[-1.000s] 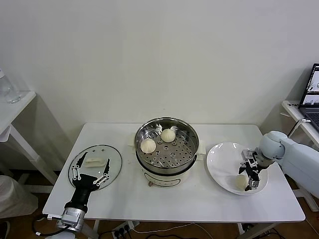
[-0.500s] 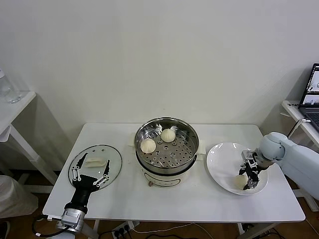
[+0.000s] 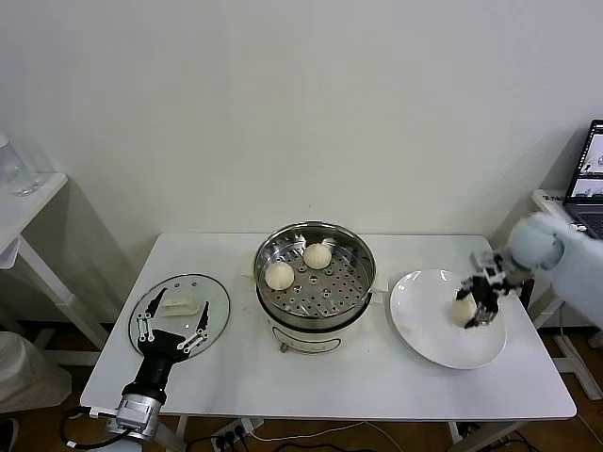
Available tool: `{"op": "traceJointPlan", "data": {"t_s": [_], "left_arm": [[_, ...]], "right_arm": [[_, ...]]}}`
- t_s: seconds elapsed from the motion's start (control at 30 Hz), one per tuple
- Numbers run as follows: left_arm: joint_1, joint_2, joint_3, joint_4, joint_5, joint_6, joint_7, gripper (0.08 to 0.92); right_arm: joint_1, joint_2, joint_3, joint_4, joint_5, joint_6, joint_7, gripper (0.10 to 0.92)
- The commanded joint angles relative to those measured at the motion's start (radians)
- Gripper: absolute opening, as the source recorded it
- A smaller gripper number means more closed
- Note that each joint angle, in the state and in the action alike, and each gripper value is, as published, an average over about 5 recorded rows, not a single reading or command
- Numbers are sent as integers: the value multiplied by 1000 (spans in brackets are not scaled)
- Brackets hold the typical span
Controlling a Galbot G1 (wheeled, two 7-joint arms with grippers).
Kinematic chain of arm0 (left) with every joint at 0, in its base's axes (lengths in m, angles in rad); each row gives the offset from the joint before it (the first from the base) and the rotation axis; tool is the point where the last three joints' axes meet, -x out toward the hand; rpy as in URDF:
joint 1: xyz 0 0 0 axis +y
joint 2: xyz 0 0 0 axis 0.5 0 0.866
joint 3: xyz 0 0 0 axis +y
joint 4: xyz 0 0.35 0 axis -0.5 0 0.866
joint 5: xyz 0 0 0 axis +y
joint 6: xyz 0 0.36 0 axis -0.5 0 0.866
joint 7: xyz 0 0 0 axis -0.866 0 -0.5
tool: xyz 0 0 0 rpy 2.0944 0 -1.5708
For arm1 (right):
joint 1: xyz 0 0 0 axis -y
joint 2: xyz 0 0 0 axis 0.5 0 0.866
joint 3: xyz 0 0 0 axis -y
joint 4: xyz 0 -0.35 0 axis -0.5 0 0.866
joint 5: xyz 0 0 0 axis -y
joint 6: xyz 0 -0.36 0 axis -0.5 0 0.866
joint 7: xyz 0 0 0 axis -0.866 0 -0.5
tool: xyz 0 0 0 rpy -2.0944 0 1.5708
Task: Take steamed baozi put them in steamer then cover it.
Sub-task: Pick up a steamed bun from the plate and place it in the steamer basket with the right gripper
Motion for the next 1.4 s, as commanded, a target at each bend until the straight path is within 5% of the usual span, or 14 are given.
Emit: {"op": "traceJointPlan", "data": {"t_s": [0.03, 0.53, 0.83, 1.4], "left_arm": [[1, 1, 1, -6, 0, 1, -1, 823], [7, 6, -11, -16, -4, 0, 1, 823], [4, 3, -16, -7, -4, -5, 6, 823], [-13, 12, -45, 26, -24, -5, 12, 823]], "right_arm": [[529, 48, -291, 172, 79, 153, -12, 687], [632, 384, -425, 295, -157, 513, 107, 687], [462, 537, -418, 221, -274, 579, 195, 687], [251, 584, -405, 187, -352, 610, 288, 687]]}}
